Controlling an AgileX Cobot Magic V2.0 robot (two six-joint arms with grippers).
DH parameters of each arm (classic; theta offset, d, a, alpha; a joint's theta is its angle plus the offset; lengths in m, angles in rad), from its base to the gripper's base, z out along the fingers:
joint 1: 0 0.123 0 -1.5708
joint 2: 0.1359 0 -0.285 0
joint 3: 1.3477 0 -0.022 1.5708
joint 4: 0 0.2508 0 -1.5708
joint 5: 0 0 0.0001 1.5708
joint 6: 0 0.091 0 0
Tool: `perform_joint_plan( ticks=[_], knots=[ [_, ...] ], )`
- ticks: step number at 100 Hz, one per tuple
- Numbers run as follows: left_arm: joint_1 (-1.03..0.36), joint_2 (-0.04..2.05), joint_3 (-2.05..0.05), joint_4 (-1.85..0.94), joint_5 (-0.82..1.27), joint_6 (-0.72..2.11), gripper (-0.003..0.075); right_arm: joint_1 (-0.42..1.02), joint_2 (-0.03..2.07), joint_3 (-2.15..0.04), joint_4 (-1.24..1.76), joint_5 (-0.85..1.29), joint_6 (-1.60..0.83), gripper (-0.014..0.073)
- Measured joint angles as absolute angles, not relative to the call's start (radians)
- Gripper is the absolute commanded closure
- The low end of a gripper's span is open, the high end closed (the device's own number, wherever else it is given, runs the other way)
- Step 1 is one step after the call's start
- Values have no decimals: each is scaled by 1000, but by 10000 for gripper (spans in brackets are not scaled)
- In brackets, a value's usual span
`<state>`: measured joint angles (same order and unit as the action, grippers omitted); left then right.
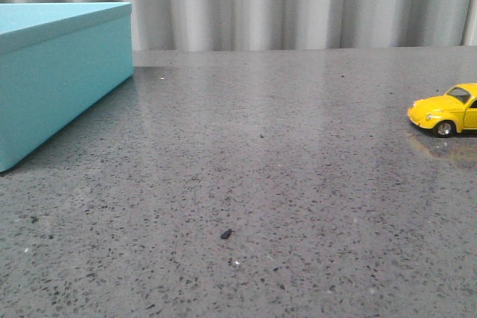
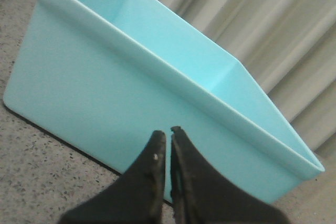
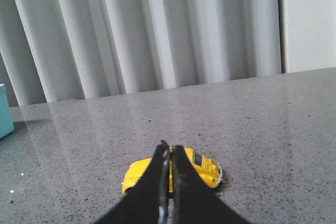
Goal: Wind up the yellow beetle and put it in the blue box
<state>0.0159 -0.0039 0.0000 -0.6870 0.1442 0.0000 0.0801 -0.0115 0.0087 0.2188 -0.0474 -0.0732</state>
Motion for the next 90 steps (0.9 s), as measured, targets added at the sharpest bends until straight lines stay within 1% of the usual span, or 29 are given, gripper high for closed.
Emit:
perform_joint_plan(
  ticks=[90],
  knots=[
    [16, -4, 0, -700, 148, 0, 741, 80, -12, 9, 245, -27, -72, 648]
  ],
)
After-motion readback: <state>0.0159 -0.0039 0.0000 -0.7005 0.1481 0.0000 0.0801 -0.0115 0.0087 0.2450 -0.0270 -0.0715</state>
